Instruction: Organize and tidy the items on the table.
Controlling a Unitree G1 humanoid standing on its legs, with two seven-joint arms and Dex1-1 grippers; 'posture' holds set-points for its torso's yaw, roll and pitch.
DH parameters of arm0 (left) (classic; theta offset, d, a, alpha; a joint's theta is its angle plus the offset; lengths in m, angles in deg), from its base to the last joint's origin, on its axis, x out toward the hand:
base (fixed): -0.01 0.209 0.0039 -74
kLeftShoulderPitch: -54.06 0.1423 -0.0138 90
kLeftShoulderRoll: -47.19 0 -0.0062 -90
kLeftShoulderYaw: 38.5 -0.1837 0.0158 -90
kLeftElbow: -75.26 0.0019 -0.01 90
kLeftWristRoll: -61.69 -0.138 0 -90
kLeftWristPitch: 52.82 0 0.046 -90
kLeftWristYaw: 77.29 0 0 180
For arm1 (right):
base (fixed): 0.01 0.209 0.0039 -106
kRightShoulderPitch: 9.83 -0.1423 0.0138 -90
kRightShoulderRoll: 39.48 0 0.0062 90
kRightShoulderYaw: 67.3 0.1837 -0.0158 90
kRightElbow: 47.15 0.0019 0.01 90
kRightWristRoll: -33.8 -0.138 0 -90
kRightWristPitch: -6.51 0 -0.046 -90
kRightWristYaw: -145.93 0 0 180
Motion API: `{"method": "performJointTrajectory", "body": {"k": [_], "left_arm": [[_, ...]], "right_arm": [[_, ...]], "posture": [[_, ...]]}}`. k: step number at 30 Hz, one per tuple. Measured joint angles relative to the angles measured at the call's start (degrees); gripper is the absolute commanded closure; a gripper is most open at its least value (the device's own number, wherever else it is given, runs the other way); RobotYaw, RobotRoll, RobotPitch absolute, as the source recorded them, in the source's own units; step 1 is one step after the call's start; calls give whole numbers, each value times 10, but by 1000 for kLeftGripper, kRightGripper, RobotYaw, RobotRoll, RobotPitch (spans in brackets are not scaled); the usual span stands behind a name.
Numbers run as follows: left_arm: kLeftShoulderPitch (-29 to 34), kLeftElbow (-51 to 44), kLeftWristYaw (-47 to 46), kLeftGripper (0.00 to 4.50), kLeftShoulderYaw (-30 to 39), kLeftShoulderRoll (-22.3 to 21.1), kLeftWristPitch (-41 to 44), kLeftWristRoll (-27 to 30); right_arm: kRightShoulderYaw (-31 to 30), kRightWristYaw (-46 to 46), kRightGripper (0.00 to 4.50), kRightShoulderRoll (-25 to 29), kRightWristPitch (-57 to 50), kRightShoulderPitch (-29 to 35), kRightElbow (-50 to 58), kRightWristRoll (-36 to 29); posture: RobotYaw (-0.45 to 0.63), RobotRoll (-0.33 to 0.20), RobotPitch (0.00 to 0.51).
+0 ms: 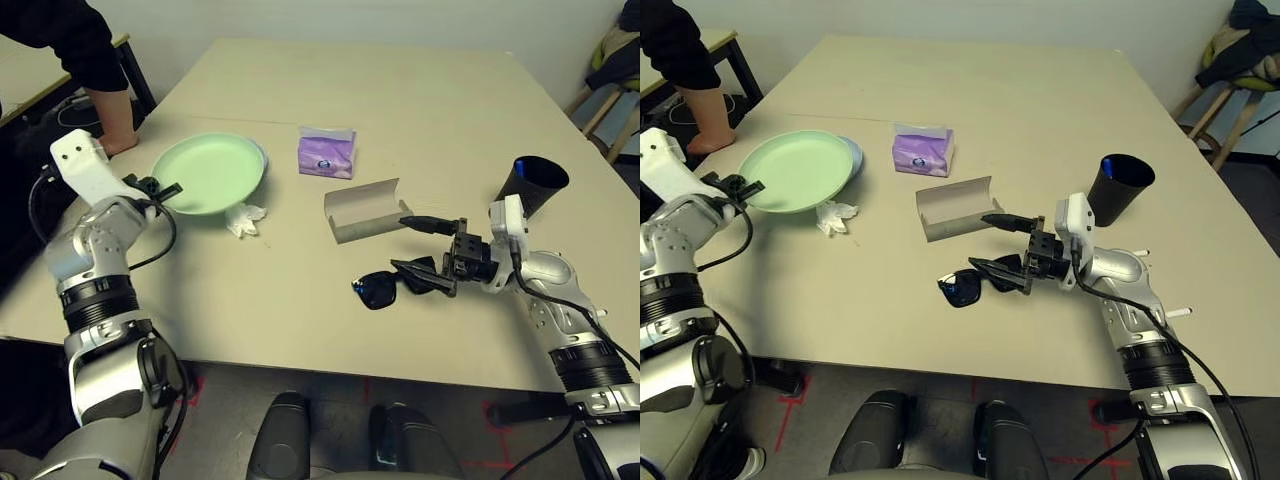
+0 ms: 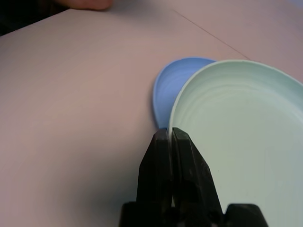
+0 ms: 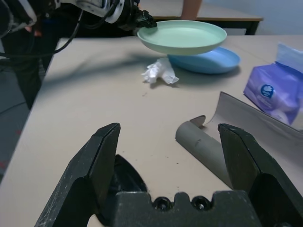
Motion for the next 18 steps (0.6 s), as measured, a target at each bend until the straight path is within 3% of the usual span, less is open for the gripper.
{"method": "performJointTrajectory", "body": {"k": [18], "left_arm": [[-150,290,-80,4489,-24,20,-218,-42]], "right_arm": [[6,167,0,-45,-39,-5,53,21]], "posture": [[221,0,85]]}}
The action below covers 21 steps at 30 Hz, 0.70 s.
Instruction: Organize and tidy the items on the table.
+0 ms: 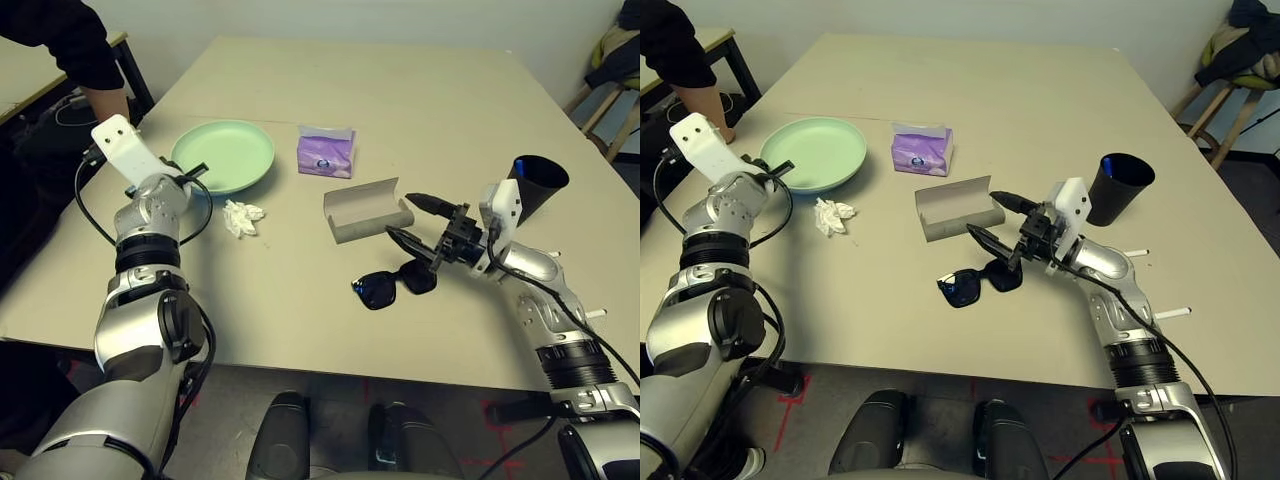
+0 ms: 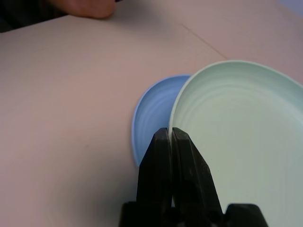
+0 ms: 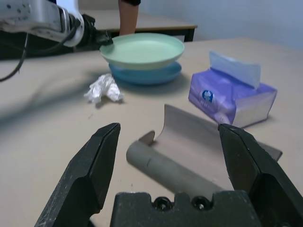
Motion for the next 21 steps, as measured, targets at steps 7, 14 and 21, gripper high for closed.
{"method": "performJointTrajectory", "body": {"k": [7,14,21], "left_arm": [[-33,85,-27,4489,-8,-1,-66,-13],[-44,116,-54,3994,-23,-5,-109,-30],[-44,120,-56,1452,-47,-8,-140,-47]], "right_arm": [[-1,20,0,-4,-24,21,45,0],[0,32,0,-3,-36,23,64,-1],[1,33,0,-2,-37,23,64,-1]], "posture": [[199,0,87],[196,0,80],[207,0,76]]}}
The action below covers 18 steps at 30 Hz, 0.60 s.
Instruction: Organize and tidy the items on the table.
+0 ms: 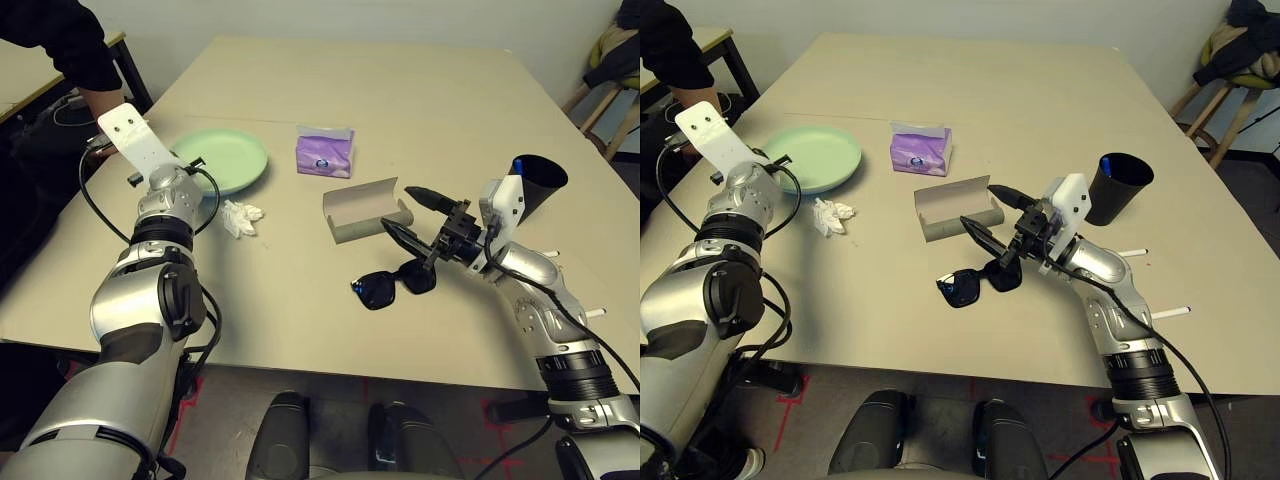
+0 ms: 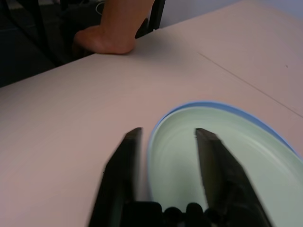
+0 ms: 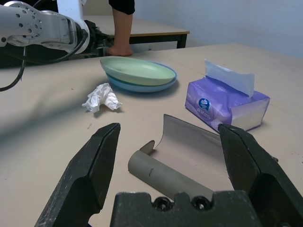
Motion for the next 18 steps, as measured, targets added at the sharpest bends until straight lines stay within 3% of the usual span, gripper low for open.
{"method": "performJointTrajectory", "body": {"k": [4,11,18], "left_arm": [[4,-8,54,28,-4,-1,-5,2],[78,-131,325,28,-54,-13,31,21],[188,-311,554,28,-108,-54,189,68]], "right_arm": [[0,1,0,0,0,-2,0,0],[1,7,0,-1,-1,-12,-3,0],[8,6,0,-1,0,-22,-14,0]], "posture": [[213,0,75],[226,0,77],[234,0,74]]}}
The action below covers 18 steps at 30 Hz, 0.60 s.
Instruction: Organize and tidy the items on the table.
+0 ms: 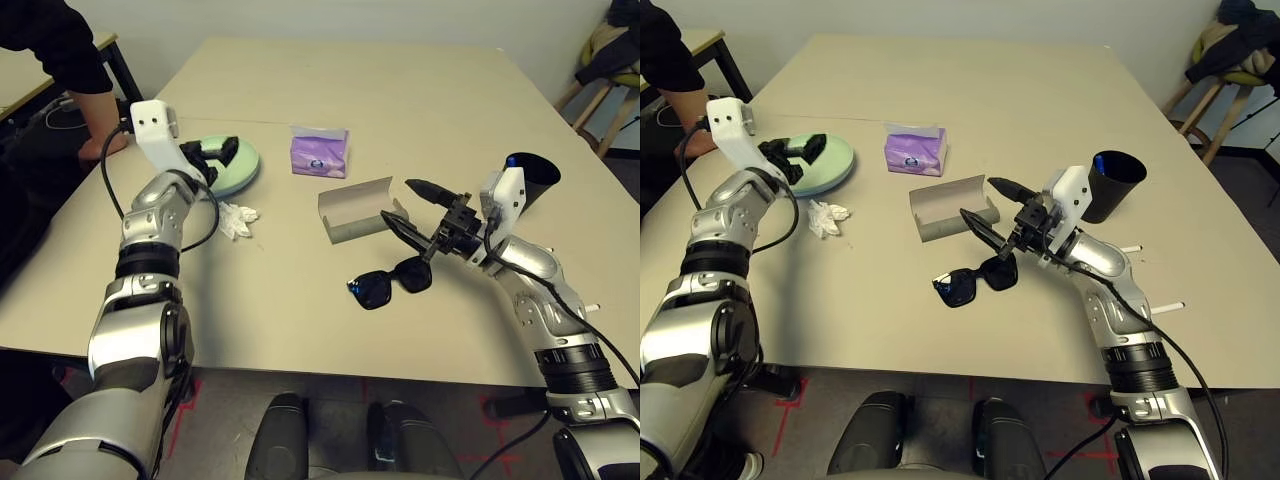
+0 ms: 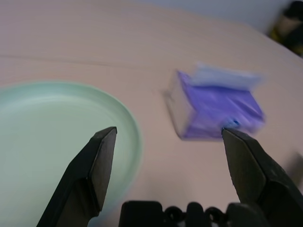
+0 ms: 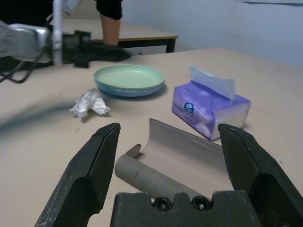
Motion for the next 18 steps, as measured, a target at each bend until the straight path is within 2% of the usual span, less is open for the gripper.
{"method": "performJointTrajectory", "body": {"k": [6,18], "left_arm": [[49,-67,90,28,-65,-31,39,-15],[60,-41,90,28,-86,-35,31,-56]], "right_arm": [[1,-9,0,4,0,-3,-11,4],[-1,-39,0,9,-30,0,-18,1]], "posture": [[229,0,68],[220,0,65]]}}
